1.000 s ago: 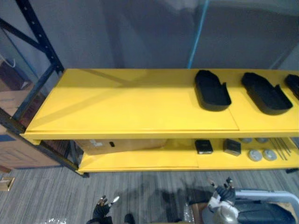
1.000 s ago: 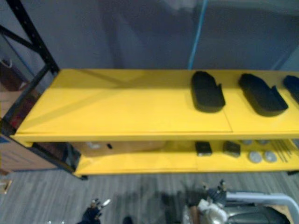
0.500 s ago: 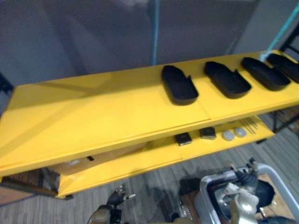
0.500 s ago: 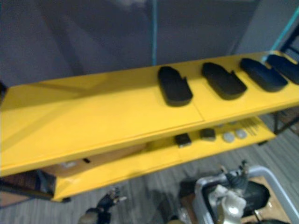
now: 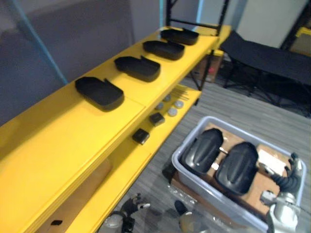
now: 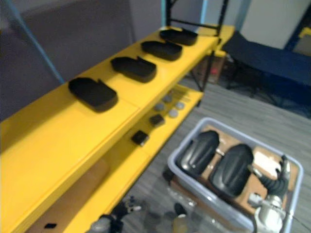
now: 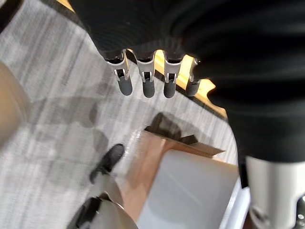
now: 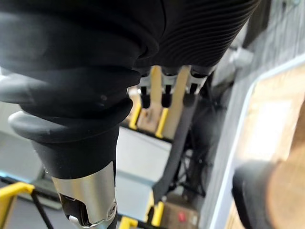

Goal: Walk over and take plastic housings, then place them on the shelf

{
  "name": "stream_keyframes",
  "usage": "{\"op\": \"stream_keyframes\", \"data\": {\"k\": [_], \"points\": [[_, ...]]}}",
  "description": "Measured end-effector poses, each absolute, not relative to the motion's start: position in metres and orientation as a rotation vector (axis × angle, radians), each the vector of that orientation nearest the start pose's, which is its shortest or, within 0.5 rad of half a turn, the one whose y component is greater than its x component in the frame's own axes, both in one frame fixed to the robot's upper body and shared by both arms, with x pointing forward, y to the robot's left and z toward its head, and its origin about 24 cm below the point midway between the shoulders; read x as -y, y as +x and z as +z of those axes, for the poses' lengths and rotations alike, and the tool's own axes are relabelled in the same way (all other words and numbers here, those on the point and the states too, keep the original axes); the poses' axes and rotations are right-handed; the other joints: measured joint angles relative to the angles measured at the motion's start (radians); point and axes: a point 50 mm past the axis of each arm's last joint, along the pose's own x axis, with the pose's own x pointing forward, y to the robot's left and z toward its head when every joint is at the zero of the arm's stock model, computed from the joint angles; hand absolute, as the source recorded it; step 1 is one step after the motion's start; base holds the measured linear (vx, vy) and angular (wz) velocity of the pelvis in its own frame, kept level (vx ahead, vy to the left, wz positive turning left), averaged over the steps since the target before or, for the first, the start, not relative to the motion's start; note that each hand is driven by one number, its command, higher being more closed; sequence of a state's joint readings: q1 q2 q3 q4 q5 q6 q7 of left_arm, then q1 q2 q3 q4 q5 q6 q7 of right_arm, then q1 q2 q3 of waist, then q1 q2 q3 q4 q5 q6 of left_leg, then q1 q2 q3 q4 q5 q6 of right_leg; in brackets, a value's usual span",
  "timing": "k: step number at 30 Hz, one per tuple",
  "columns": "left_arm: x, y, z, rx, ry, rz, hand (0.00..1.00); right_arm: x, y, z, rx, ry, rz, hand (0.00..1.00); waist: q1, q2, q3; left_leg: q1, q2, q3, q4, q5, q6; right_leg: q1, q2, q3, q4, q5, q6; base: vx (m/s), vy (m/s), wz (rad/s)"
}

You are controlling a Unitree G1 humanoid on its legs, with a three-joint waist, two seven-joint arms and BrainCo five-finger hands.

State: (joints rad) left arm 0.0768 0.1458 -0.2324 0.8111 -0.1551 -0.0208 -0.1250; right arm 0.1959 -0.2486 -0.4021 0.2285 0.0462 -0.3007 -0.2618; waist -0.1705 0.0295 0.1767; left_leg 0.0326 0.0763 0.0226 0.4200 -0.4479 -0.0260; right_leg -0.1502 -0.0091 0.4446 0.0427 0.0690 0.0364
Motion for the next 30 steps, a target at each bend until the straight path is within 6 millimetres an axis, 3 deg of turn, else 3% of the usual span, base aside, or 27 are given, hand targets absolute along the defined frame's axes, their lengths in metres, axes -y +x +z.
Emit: {"op": "stream_keyframes", "data": {"k": [3, 6, 8, 10, 12, 13, 14, 15, 16, 17, 19, 21, 22, 23, 24, 26, 27, 30], "points": [[-0.173, 0.124, -0.144, -0.943, 0.037, -0.140, 0.00, 0.308, 0.171, 0.006, -0.059, -0.249, -0.672, 0.00, 0.008, -0.021, -0.008, -0.002, -0.014, 0.010, -0.012, 0.009, 0.012, -0.010, -0.016, -0.032, 0.014, 0.018, 0.023, -0.05, 0.061, -0.04], [-0.181, 0.128, -0.142, -0.926, 0.068, -0.121, 0.00, 0.311, 0.168, -0.001, -0.092, -0.246, -0.704, 0.00, 0.018, -0.025, -0.013, -0.009, -0.022, -0.034, -0.017, 0.021, -0.008, -0.007, -0.024, -0.076, 0.024, 0.012, 0.066, 0.10, 0.017, 0.43], [-0.182, 0.138, -0.138, -0.895, 0.081, -0.121, 0.00, 0.312, 0.163, -0.012, -0.142, -0.242, -0.726, 0.00, 0.021, -0.004, -0.004, -0.015, -0.014, -0.071, -0.008, 0.025, -0.016, -0.016, -0.017, -0.105, 0.051, 0.014, 0.088, 0.11, -0.026, 0.38], [-0.185, 0.136, -0.139, -0.901, 0.053, -0.080, 0.00, 0.306, 0.165, -0.012, -0.124, -0.231, -0.719, 0.00, 0.024, 0.010, 0.007, 0.011, 0.004, -0.067, -0.009, 0.024, -0.017, -0.027, 0.007, -0.114, 0.111, 0.014, 0.088, 0.08, 0.004, -0.08], [-0.192, 0.132, -0.139, -0.905, 0.039, -0.039, 0.00, 0.299, 0.166, -0.007, -0.079, -0.249, -0.701, 0.00, 0.034, 0.007, 0.010, 0.056, 0.010, -0.045, -0.012, 0.025, -0.016, -0.006, 0.022, -0.127, 0.136, 0.014, 0.088, 0.06, -0.023, -0.52], [-0.196, 0.130, -0.139, -0.902, 0.038, -0.001, 0.00, 0.297, 0.167, -0.001, -0.043, -0.260, -0.686, 0.00, 0.045, -0.009, 0.020, 0.082, 0.009, -0.013, -0.016, 0.024, -0.015, 0.003, 0.020, -0.161, 0.138, 0.017, 0.090, 0.02, -0.085, -0.77], [-0.202, 0.130, -0.136, -0.889, 0.029, 0.043, 0.00, 0.295, 0.169, 0.006, -0.005, -0.269, -0.669, 0.00, 0.051, -0.018, 0.024, 0.096, 0.004, 0.012, -0.014, 0.023, -0.013, 0.005, 0.014, -0.199, 0.137, 0.033, 0.084, -0.11, -0.094, -0.84], [-0.210, 0.129, -0.135, -0.880, 0.012, 0.095, 0.00, 0.293, 0.173, 0.013, 0.032, -0.275, -0.645, 0.00, 0.056, -0.030, 0.029, 0.088, 0.004, 0.047, -0.009, 0.024, -0.006, -0.004, 0.019, -0.213, 0.098, 0.111, 0.091, -0.21, -0.071, -1.07], [-0.220, 0.124, -0.134, -0.881, -0.003, 0.150, 0.00, 0.289, 0.184, 0.019, 0.065, -0.271, -0.618, 0.00, 0.082, -0.005, 0.031, 0.075, 0.045, 0.103, -0.033, 0.032, 0.013, -0.017, 0.028, -0.256, 0.047, 0.172, 0.077, -0.11, 0.016, -0.96], [-0.226, 0.120, -0.135, -0.888, -0.007, 0.180, 0.00, 0.287, 0.187, 0.020, 0.072, -0.263, -0.614, 0.00, 0.083, -0.011, 0.032, 0.069, 0.047, 0.112, -0.038, 0.038, 0.014, -0.034, 0.020, -0.302, 0.113, 0.127, 0.038, 0.02, 0.073, -0.78], [-0.238, 0.098, -0.140, -0.947, -0.034, 0.261, 0.00, 0.285, 0.193, 0.024, 0.090, -0.255, -0.627, 0.00, 0.106, -0.017, 0.033, 0.083, 0.066, 0.159, -0.062, 0.065, 0.015, -0.042, -0.035, -0.404, 0.334, -0.026, -0.016, 0.23, 0.138, -0.65], [-0.247, 0.070, -0.146, -1.016, -0.055, 0.325, 0.00, 0.280, 0.202, 0.025, 0.089, -0.245, -0.629, 0.00, 0.131, -0.013, 0.032, 0.075, 0.098, 0.192, -0.052, 0.070, 0.007, -0.029, -0.083, -0.437, 0.451, -0.066, -0.054, 0.25, 0.101, -0.69], [-0.254, 0.054, -0.148, -1.054, -0.053, 0.360, 0.00, 0.278, 0.204, 0.023, 0.074, -0.242, -0.634, 0.00, 0.133, -0.020, 0.029, 0.059, 0.111, 0.193, -0.040, 0.074, -0.001, 0.001, -0.109, -0.443, 0.472, -0.071, -0.055, 0.25, 0.014, -0.38], [-0.257, 0.043, -0.149, -1.084, -0.058, 0.385, 0.00, 0.279, 0.203, 0.020, 0.046, -0.243, -0.642, 0.00, 0.133, -0.037, 0.018, 0.043, 0.113, 0.189, -0.032, 0.081, -0.014, 0.047, -0.131, -0.443, 0.428, -0.054, -0.036, 0.21, -0.077, -0.19], [-0.264, 0.034, -0.148, -1.101, -0.050, 0.415, 0.00, 0.281, 0.202, 0.019, 0.034, -0.245, -0.655, 0.00, 0.137, -0.051, 0.010, 0.029, 0.112, 0.181, -0.028, 0.088, -0.026, 0.084, -0.135, -0.446, 0.349, -0.058, 0.010, 0.13, -0.164, -0.22], [-0.261, 0.025, -0.151, -1.132, -0.071, 0.442, 0.00, 0.288, 0.200, 0.019, 0.017, -0.252, -0.695, 0.00, 0.156, -0.055, 0.006, 0.014, 0.118, 0.184, -0.049, 0.111, -0.058, 0.132, -0.133, -0.480, 0.197, -0.081, 0.068, 0.02, -0.237, -0.28], [-0.258, 0.024, -0.152, -1.133, -0.077, 0.441, 0.00, 0.290, 0.198, 0.019, 0.009, -0.254, -0.703, 0.00, 0.156, -0.062, 0.002, 0.012, 0.118, 0.185, -0.057, 0.119, -0.066, 0.145, -0.133, -0.485, 0.163, -0.085, 0.079, 0.00, -0.250, -0.19], [-0.237, 0.029, -0.157, -1.117, -0.131, 0.418, 0.00, 0.306, 0.187, 0.017, -0.033, -0.270, -0.770, 0.00, 0.150, -0.043, -0.004, 0.018, 0.119, 0.195, -0.125, 0.173, -0.108, 0.186, -0.122, -0.504, 0.026, -0.083, 0.110, -0.01, -0.231, -0.17]]}}
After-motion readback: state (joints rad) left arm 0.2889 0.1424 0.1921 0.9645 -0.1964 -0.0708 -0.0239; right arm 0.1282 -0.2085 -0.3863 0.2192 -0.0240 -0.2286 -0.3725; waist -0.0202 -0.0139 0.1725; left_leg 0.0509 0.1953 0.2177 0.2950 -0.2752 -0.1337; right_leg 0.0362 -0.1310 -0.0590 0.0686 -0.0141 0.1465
